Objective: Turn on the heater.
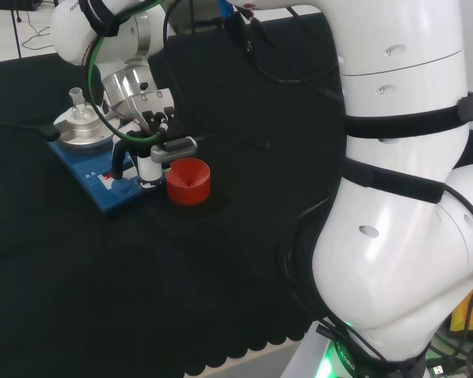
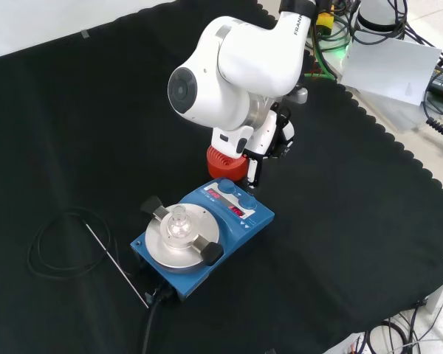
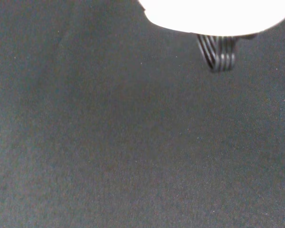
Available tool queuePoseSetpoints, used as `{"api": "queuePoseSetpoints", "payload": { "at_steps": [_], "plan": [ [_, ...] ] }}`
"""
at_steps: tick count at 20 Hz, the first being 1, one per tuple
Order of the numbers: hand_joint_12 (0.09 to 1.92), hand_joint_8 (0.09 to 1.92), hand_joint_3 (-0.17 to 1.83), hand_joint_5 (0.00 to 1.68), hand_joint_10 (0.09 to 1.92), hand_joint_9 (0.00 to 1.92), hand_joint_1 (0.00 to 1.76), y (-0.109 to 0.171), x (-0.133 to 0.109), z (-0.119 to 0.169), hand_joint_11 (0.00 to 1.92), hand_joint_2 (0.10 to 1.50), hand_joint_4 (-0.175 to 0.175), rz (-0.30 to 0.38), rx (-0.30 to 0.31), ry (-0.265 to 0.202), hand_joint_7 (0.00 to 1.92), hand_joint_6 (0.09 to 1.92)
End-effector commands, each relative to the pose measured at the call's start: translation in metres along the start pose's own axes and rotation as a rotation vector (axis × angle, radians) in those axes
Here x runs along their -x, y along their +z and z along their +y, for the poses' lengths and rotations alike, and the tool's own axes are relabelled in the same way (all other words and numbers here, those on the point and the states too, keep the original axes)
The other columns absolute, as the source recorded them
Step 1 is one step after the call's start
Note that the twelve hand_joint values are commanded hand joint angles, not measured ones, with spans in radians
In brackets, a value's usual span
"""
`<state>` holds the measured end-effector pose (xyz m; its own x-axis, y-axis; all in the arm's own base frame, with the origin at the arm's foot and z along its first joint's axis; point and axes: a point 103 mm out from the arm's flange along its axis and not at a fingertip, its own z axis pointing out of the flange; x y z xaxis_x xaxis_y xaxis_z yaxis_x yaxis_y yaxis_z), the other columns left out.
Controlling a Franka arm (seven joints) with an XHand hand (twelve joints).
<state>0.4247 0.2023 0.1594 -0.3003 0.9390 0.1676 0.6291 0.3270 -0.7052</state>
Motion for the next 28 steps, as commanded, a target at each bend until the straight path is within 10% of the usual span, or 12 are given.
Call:
{"api": "queuePoseSetpoints", "payload": {
  "at_steps": [1,28],
  "plan": [
    [1.49,1.76,1.29,0.42,1.75,1.78,1.54,0.0,0.001,0.002,1.4,0.55,-0.046,-0.002,0.001,0.002,1.73,0.21],
    [1.49,1.76,1.31,0.44,1.75,1.78,1.54,0.001,0.009,0.017,1.4,0.54,-0.048,0.008,-0.017,0.009,1.74,0.19]
  ]
}}
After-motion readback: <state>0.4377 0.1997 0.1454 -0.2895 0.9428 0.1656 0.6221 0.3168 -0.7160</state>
